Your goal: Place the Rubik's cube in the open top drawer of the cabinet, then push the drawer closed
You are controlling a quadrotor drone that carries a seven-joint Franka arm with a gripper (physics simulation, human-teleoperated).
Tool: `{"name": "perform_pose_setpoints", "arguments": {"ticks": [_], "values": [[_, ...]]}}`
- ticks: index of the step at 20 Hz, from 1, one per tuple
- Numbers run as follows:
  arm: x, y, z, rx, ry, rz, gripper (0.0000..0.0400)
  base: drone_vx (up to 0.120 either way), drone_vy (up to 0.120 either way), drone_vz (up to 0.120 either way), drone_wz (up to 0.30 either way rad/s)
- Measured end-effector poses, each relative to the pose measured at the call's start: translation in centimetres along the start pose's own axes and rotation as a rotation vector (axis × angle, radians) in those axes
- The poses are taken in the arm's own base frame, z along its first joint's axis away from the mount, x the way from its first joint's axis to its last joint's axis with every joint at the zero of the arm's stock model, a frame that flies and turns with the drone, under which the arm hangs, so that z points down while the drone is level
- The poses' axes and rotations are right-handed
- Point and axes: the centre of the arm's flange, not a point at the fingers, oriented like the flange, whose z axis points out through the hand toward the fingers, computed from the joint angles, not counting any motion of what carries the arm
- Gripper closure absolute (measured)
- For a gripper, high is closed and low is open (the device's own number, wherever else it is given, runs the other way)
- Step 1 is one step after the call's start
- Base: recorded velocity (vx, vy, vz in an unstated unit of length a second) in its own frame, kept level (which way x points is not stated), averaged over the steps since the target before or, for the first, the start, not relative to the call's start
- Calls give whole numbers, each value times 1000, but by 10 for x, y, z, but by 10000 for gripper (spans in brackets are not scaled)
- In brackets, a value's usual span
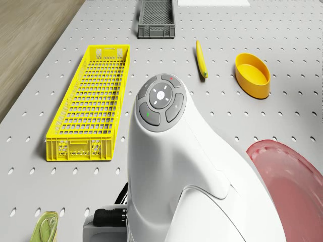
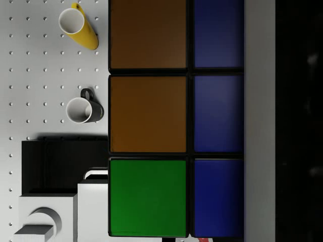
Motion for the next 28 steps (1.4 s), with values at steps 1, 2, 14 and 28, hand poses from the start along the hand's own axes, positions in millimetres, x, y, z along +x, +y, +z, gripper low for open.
{"name": "perform_pose_setpoints", "arguments": {"ticks": [1, 2, 14, 28], "values": [[0, 0, 0, 0, 0, 0, 75, 0, -120, 120, 0], [0, 0, 0, 0, 0, 0, 75, 0, -120, 120, 0], [0, 0, 0, 0, 0, 0, 75, -63, -120, 120, 0], [0, 0, 0, 0, 0, 0, 75, 0, -120, 120, 0]]}}
